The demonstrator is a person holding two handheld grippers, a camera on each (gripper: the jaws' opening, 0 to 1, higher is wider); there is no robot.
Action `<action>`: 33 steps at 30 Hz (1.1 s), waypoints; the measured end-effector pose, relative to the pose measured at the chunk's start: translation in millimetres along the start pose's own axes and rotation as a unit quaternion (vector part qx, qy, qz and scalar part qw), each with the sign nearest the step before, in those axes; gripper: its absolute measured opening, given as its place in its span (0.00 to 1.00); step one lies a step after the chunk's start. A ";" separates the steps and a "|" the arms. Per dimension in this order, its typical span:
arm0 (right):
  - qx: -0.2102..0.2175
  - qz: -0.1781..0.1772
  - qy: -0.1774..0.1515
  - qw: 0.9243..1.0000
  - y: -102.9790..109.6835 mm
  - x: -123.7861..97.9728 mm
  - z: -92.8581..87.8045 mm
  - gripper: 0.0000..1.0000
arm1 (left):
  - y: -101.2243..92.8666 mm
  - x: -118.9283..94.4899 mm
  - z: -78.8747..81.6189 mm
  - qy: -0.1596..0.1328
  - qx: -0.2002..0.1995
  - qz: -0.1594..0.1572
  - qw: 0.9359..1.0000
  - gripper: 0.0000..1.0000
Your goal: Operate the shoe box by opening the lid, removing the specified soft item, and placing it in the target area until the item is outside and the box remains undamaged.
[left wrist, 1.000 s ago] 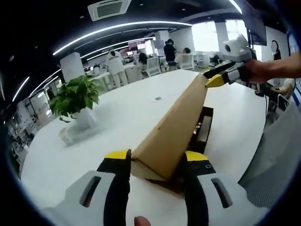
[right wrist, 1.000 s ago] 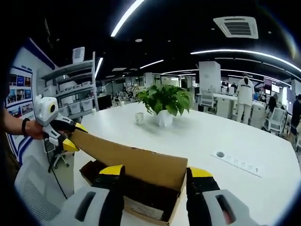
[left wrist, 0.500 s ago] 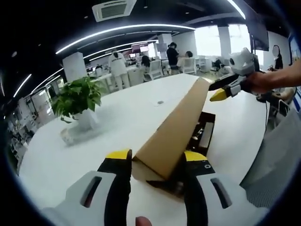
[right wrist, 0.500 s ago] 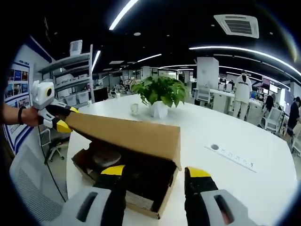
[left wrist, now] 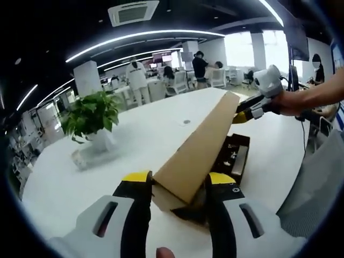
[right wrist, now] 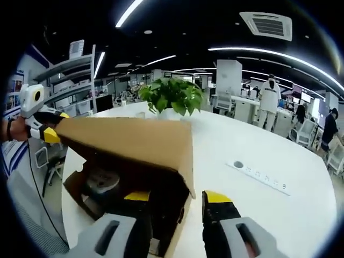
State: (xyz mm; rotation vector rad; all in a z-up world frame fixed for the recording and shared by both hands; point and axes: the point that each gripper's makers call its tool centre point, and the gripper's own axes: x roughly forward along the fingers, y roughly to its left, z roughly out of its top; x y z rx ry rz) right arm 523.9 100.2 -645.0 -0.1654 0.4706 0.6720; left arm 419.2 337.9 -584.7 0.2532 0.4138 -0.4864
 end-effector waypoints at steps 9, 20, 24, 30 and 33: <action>-0.013 -0.013 0.016 1.000 -10.7 21.7 5.8 0.21 | 6.3 2.7 6.5 -0.004 0.001 0.001 1.000 0.37; -0.012 -0.024 0.019 0.999 -18.7 35.6 19.5 0.00 | 16.3 5.2 13.6 -0.013 -0.022 0.006 1.000 0.37; -0.021 -0.028 0.025 0.999 -20.1 38.7 21.6 0.00 | 20.8 7.2 16.1 -0.018 -0.032 0.009 0.999 0.37; -0.023 -0.030 0.034 0.999 -21.9 41.1 24.7 0.00 | 23.6 7.6 18.0 -0.023 -0.039 0.013 0.999 0.36; -0.024 -0.031 0.038 0.999 -22.5 42.8 27.7 0.00 | 28.3 7.1 14.8 -0.028 -0.055 0.020 0.998 0.37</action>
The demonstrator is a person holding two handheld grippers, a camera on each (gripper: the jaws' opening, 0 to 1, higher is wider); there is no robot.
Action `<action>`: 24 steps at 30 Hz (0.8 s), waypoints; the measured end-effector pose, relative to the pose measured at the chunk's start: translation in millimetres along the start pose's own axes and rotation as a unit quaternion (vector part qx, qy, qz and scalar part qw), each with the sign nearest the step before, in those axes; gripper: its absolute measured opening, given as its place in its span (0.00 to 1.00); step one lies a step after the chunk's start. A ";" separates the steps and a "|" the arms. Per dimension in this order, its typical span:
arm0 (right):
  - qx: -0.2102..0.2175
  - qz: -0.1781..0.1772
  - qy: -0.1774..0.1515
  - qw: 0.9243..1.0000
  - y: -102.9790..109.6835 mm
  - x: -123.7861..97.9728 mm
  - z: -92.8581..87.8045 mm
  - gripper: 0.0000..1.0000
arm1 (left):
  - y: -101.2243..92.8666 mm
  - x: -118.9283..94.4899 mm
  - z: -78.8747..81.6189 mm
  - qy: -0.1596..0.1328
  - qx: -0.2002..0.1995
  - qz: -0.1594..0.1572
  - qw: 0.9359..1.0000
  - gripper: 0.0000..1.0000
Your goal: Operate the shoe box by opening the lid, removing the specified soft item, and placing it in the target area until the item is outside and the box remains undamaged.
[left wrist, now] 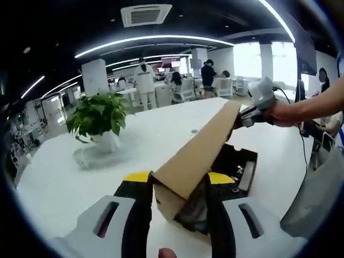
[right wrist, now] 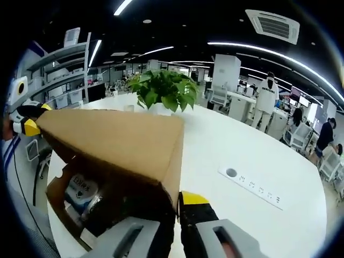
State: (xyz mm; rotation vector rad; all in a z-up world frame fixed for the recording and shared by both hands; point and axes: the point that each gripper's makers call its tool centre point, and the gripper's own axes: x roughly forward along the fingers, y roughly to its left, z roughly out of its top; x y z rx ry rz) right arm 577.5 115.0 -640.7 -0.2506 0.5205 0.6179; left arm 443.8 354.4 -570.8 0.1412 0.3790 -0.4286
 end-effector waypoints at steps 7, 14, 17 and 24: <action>0.007 -0.002 0.005 1.000 4.9 -1.0 6.5 0.00 | 8.8 0.3 -24.0 0.025 -0.012 0.015 1.000 0.36; 0.008 0.003 0.006 1.000 6.2 -0.4 9.4 0.00 | 23.1 6.2 -43.5 0.046 -0.046 0.047 0.997 0.27; 0.010 0.004 0.006 1.000 6.1 0.5 10.5 0.00 | 24.4 9.1 -46.0 0.052 -0.050 0.053 0.996 0.24; 0.010 0.007 0.005 1.000 5.3 2.4 12.0 0.00 | 26.8 15.0 -44.9 0.057 -0.059 0.067 0.994 0.17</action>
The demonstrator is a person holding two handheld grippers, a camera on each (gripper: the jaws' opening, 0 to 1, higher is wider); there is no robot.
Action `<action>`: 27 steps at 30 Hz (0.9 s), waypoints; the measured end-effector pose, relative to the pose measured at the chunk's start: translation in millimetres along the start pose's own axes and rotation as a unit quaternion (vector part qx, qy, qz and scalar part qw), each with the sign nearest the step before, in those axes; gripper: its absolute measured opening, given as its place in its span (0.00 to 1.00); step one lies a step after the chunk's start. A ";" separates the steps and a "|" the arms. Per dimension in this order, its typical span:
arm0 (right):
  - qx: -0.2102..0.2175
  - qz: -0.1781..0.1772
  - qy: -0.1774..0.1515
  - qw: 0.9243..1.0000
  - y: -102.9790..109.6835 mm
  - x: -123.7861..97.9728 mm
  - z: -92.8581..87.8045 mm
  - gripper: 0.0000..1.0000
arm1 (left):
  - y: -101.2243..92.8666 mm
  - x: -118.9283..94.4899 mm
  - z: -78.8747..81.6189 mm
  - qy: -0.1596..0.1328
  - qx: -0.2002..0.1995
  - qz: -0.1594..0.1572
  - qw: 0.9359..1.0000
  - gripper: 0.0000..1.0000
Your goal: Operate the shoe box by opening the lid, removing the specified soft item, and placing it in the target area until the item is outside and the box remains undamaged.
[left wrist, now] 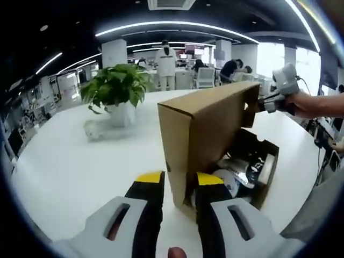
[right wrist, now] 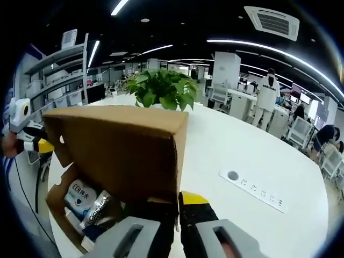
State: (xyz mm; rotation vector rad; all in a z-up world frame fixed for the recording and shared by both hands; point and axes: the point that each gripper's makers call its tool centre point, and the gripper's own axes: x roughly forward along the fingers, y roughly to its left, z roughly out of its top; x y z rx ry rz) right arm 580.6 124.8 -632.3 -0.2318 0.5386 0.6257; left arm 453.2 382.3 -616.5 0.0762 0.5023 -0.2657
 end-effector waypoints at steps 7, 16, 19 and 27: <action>0.001 0.004 -0.002 1.000 -1.9 4.0 2.1 0.00 | 6.3 8.5 4.3 0.000 -0.007 0.008 1.000 0.10; -0.001 0.008 -0.003 1.000 -4.3 10.5 5.1 0.00 | 11.7 12.4 7.9 -0.002 -0.013 0.012 1.000 0.08; -0.003 0.010 -0.003 1.000 -5.1 12.5 5.8 0.00 | 13.1 13.6 9.0 -0.002 -0.013 0.012 1.000 0.08; -0.003 0.010 -0.003 1.000 -6.8 17.9 8.0 0.00 | 19.1 18.7 12.1 -0.001 -0.017 0.015 1.000 0.07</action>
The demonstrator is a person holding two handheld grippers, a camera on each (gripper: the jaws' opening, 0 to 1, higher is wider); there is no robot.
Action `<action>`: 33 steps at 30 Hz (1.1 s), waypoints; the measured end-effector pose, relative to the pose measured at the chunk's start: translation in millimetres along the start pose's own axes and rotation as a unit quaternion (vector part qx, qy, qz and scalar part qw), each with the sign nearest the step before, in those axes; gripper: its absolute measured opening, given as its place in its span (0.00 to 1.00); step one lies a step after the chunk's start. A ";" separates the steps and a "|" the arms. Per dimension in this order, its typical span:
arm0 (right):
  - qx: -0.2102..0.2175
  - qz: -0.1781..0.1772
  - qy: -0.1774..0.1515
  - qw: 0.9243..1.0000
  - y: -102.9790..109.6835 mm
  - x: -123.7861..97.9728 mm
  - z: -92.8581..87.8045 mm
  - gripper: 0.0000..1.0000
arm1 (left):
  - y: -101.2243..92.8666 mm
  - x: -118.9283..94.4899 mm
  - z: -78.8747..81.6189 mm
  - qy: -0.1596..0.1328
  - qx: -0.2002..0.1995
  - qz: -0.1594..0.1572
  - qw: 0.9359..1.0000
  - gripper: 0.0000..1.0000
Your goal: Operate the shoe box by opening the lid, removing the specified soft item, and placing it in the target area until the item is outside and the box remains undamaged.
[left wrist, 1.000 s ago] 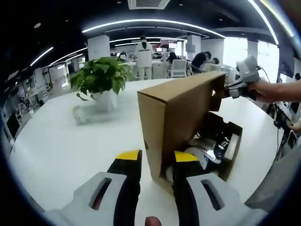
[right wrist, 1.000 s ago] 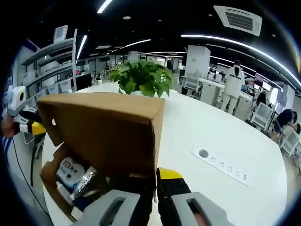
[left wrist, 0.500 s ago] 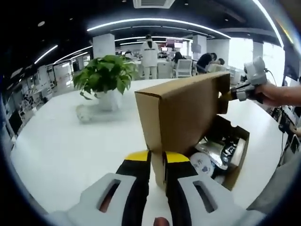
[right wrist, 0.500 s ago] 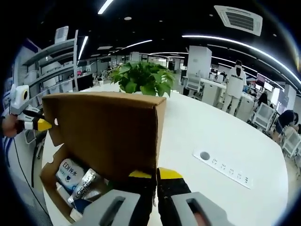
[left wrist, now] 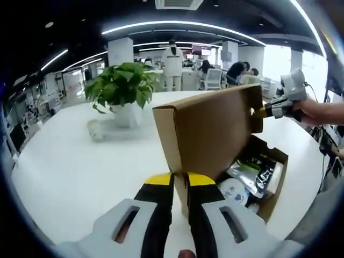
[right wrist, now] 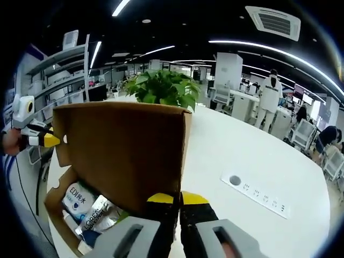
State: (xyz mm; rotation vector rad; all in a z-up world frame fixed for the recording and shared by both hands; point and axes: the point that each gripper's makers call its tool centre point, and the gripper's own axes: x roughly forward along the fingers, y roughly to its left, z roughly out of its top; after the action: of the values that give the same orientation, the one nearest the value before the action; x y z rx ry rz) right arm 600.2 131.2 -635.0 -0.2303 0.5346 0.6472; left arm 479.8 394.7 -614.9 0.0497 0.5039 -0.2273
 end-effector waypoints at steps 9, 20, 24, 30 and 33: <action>-0.002 0.002 0.005 1.000 -2.3 7.5 2.5 0.00 | 5.2 5.5 2.7 0.000 0.000 0.002 1.000 0.06; -0.006 0.004 0.009 1.000 -3.7 16.2 4.6 0.00 | 13.7 14.6 5.9 0.000 0.002 0.006 1.000 0.05; -0.006 0.004 0.010 1.000 -4.9 19.5 5.2 0.00 | 16.4 17.1 6.7 0.001 -0.001 0.005 1.000 0.04; -0.013 0.001 0.014 1.000 -6.2 23.9 4.9 0.00 | 19.0 22.0 7.2 0.005 -0.001 0.005 1.000 0.04; -0.013 0.002 0.019 1.000 -6.7 25.3 1.9 0.00 | 21.2 24.6 7.0 0.007 -0.001 0.005 1.000 0.03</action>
State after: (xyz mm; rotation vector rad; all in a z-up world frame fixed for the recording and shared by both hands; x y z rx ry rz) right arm 622.0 139.6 -646.8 -0.2670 0.5640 0.6555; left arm 508.9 409.6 -620.9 0.0521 0.5170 -0.2161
